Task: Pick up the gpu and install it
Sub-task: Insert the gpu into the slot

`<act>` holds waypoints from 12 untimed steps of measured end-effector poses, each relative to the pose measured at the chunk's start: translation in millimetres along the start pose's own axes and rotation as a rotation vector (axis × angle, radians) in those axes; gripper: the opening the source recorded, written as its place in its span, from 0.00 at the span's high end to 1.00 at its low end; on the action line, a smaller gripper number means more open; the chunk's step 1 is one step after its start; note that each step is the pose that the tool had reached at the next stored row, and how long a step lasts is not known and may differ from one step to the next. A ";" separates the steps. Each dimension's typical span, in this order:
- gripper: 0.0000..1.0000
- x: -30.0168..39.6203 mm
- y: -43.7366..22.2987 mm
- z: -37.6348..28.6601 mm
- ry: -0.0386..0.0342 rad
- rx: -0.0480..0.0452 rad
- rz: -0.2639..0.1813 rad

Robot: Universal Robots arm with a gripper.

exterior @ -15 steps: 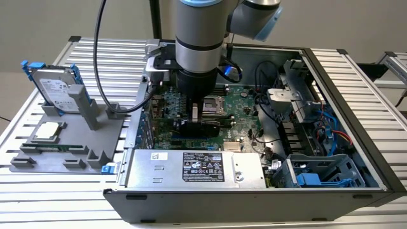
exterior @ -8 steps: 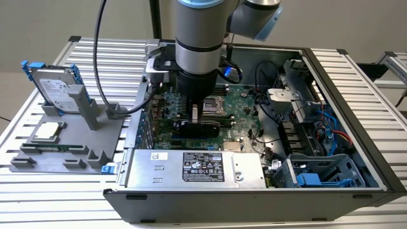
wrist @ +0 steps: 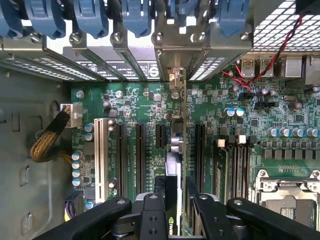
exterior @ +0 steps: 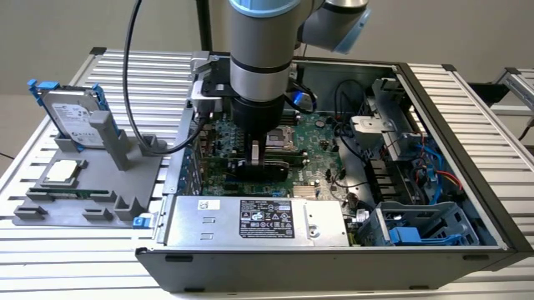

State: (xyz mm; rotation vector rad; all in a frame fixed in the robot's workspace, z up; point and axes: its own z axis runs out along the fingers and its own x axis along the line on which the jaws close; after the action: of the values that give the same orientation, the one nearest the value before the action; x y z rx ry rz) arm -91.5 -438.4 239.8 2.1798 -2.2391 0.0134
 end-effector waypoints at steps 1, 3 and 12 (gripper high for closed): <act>1.00 -0.1 -0.1 1.4 0.0001 0.0003 0.000; 1.00 0.0 -0.1 1.9 0.0004 0.0003 0.000; 1.00 -0.1 -0.2 2.4 0.0000 0.0011 0.000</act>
State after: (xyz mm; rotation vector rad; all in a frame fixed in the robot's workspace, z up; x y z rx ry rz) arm -91.3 -438.3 237.4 2.1806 -2.2395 0.0146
